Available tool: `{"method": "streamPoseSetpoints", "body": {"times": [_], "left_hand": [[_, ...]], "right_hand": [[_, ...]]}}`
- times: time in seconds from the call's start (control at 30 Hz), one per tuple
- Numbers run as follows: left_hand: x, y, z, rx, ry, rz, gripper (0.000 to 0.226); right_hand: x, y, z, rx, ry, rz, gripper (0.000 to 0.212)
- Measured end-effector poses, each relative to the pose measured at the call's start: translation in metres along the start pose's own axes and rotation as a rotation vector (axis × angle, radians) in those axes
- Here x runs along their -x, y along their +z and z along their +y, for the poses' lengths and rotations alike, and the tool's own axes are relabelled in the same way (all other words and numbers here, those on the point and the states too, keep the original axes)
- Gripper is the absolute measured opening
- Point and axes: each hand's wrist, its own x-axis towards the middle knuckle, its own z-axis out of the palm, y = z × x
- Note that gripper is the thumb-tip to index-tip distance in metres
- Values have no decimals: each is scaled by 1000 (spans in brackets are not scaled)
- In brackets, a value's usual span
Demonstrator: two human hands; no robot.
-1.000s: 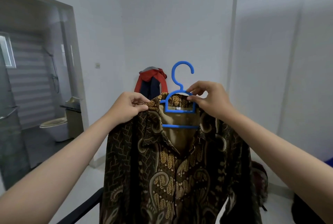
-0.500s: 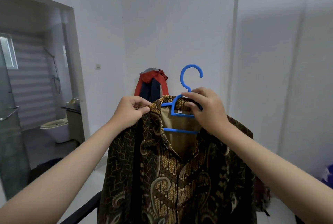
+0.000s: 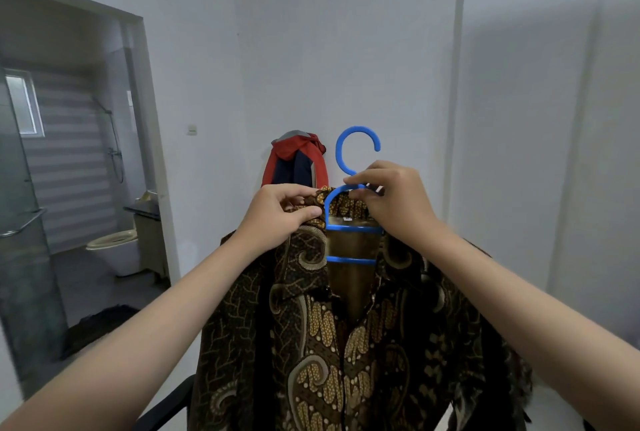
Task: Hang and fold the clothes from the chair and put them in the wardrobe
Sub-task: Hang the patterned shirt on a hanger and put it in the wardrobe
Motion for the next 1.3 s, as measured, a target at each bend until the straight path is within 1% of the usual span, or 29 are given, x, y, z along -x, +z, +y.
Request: {"method": "streamPoseSetpoints", "body": {"times": [0.1,0.17,0.23,0.27,0.33,0.43,0.5,0.6,0.7,0.8,0.87,0.97,1.03,1.1,1.17,1.23,1.3], "left_hand": [[-1,7,2,-1,0,51,29],[-2,11,3,-21,-10,85,28],[-4,13,1,-23,-33,121,27],[-4,13,0,-23,-47,138,28],[-5,12,-3,-25,-65,155,28],[-4,11,-7,-24,-74,159,28],[-4,11,-9,-8,-70,147,29],[-3,7,-7,18,-45,89,30],[-2,-4,-10,-53,-57,20,28],[4,-22,-21,-146,-116,-69,26],[12,-34,-27,-138,-173,-82,30],[23,-43,-28,-68,-209,-72,31],[30,-45,-23,-11,-217,-54,28],[38,-48,-16,43,-222,-43,24],[47,-55,-9,82,-217,-45,22],[55,-64,-2,119,-201,-53,23],[63,-74,4,154,-180,-55,26]], "right_hand": [[5,7,-3,41,88,1,26],[12,15,-4,72,117,33,30],[19,21,-4,28,119,105,30],[21,22,-4,-15,131,110,30],[22,23,-2,-53,150,51,31],[20,25,-1,-68,96,-37,40],[17,28,-3,-58,61,-72,46],[12,30,-4,-47,52,-51,48],[9,29,0,-34,51,-17,47],[7,24,9,-4,59,-10,54],[6,18,13,6,54,-14,65],[9,14,13,118,-25,-90,78],[14,13,8,206,-63,-112,79],[19,10,-1,296,-102,-78,75],[23,4,-11,379,-139,13,70],[28,-4,-24,443,-117,97,67],[35,-13,-39,467,-80,134,67]]}}
